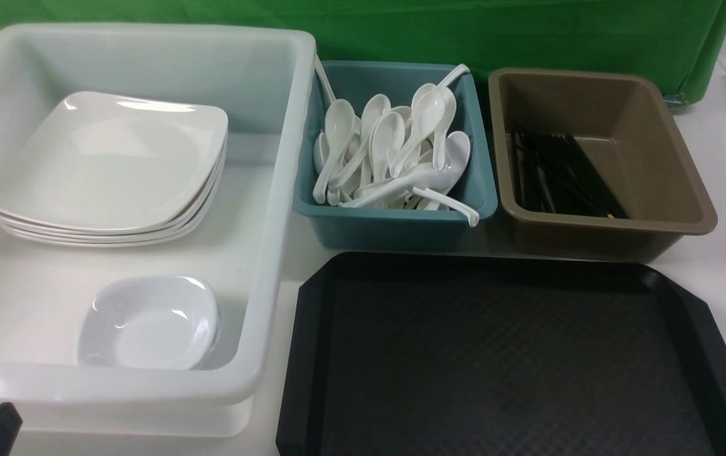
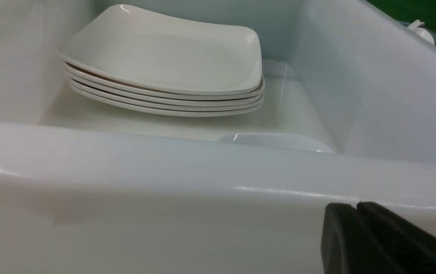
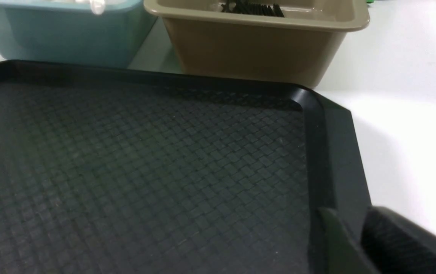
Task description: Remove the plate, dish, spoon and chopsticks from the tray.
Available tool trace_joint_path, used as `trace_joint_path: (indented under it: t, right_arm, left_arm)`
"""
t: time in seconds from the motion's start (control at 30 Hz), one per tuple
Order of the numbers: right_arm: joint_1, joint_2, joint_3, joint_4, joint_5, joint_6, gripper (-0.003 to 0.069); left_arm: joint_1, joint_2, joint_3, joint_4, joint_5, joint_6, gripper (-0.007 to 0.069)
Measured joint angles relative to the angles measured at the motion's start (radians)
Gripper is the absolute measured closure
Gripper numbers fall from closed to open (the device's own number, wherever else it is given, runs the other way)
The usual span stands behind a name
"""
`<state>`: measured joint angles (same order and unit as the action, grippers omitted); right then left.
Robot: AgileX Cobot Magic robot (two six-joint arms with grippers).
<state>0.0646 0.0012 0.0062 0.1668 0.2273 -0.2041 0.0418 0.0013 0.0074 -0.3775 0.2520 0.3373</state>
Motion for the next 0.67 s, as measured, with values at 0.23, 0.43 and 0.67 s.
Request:
trace_joint_path:
  t: [0.23,0.43,0.67]
  right_arm:
    - [0.000,0.000,0.000,0.000,0.000,0.000,0.0466]
    - [0.000,0.000,0.000,0.000,0.000,0.000,0.0463]
    - [0.000,0.000,0.000,0.000,0.000,0.000,0.0452]
  left_arm:
    - [0.000,0.000,0.000,0.000,0.000,0.000,0.0608]
    - [0.000,0.000,0.000,0.000,0.000,0.000,0.0608]
    - [0.000,0.000,0.000,0.000,0.000,-0.003,0.0608]
